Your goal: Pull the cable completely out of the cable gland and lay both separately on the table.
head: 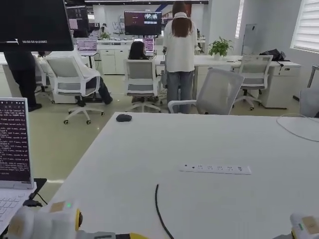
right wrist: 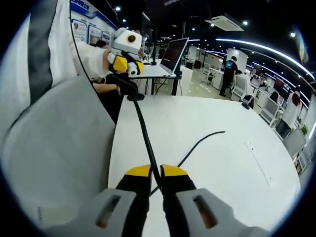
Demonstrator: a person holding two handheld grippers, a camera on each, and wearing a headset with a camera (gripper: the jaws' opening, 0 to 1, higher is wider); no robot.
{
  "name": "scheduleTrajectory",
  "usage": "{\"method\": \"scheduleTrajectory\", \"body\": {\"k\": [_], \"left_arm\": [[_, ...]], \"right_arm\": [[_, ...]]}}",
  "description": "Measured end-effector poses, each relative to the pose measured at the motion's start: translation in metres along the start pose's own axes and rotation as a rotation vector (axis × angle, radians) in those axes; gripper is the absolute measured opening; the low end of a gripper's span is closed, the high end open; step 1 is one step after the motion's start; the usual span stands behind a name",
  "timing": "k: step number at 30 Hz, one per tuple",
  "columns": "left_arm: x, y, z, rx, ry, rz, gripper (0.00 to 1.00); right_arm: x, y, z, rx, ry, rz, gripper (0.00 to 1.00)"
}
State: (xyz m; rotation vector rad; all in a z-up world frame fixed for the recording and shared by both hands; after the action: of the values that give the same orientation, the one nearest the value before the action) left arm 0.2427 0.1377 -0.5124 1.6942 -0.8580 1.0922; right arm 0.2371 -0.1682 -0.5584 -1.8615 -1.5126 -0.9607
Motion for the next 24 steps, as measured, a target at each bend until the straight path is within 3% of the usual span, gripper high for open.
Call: {"method": "scheduleTrajectory", "body": {"k": [10, 20, 24], "left_arm": [[-0.011, 0.003, -0.003, 0.016, 0.005, -0.029, 0.17], [-0.013, 0.003, -0.011, 0.042, 0.023, -0.049, 0.17], [-0.015, 0.002, -0.014, 0.053, 0.026, -0.058, 0.17]], "right_arm": [[-0.018, 0.013, 0.024, -0.008, -0.026, 0.042, 0.05], [-0.055, 0.026, 0.043, -0.091, -0.069, 0.162, 0.06], [-0.065, 0.026, 0.049, -0.089, -0.094, 0.194, 0.06]]}}
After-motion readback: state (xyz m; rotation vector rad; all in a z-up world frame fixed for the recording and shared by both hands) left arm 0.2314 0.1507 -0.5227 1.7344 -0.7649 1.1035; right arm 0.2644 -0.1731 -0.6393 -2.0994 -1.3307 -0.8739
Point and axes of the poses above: the centre of the closed fingertips' face, and the gripper's own axes: z roughly forward along the fingers, y roughly to its right, x roughly out of its top, the point moved 10 cm from there along -z, roughly backward along the fingers, and after that the axes turned 6 degrees about x, right-handed, at the moved point
